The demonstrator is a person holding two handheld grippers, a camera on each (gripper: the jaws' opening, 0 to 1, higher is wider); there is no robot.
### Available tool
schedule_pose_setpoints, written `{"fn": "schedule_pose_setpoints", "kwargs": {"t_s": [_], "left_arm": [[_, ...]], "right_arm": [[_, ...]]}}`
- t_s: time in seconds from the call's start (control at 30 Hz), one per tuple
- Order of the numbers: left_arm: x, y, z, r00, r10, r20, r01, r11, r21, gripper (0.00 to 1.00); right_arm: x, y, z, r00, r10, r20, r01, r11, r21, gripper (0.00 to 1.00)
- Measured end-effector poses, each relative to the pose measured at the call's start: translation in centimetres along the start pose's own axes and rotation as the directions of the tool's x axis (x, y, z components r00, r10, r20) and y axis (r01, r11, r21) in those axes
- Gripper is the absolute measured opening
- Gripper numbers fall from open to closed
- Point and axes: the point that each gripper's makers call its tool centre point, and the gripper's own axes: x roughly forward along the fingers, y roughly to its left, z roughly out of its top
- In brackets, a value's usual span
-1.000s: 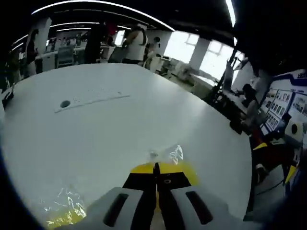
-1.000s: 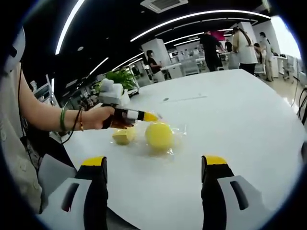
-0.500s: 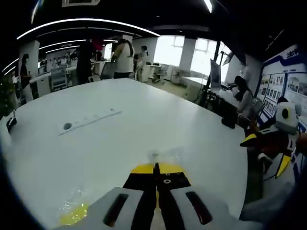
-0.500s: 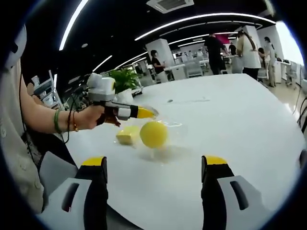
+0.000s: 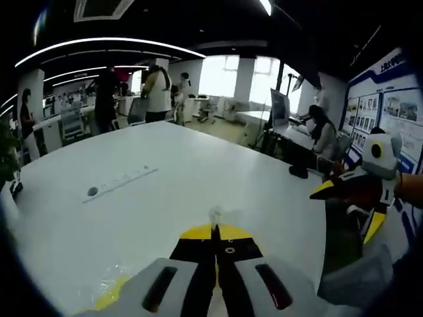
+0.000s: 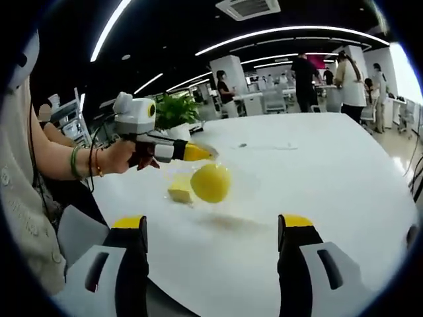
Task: Compare the silicone blocks by pressing each to a similar depth, holding the contact briefly, and releasing to observe deformation and rebound differences across the visible hardness samples.
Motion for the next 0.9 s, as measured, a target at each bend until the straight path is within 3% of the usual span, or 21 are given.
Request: {"fn": "schedule_pose_setpoints", "kwargs": {"t_s": [0.2,0.33,0.5,0.7,0.87,0.9], "left_arm": [[-2.1,0.9,1.1,1.0,0.008,0.017,-0.008,1.0,0.027,0.0],[-4.0,1.2,2.3,0.999,0.006,0.033,-0.008,0.999,0.05,0.0],[-6.5,1.5,4.4,0.998,-0.003,0.065,-0.003,0.996,0.085,0.0],[-10.1,1.9,7.2,0.993,-0.038,0.114,0.031,0.998,0.057,0.0],[-11.7,2.1,7.9,0.993,-0.032,0.112,0.021,0.994,0.104,0.0],[-12.0,2.2,7.9,0.993,-0.026,0.115,0.014,0.994,0.111,0.0]], "right_arm": [[0.6,0.9,1.2,0.999,0.027,-0.027,-0.029,0.995,-0.092,0.74],[1.1,1.4,2.9,0.999,0.052,-0.009,-0.053,0.989,-0.135,0.74],[2.6,2.6,5.6,0.993,0.116,-0.01,-0.115,0.964,-0.238,0.72],[5.1,4.5,8.6,0.973,0.22,-0.069,-0.23,0.903,-0.363,0.76],[7.6,5.8,10.4,0.955,0.274,-0.116,-0.297,0.855,-0.425,0.78],[8.5,6.3,10.8,0.945,0.301,-0.13,-0.327,0.836,-0.44,0.78]]}}
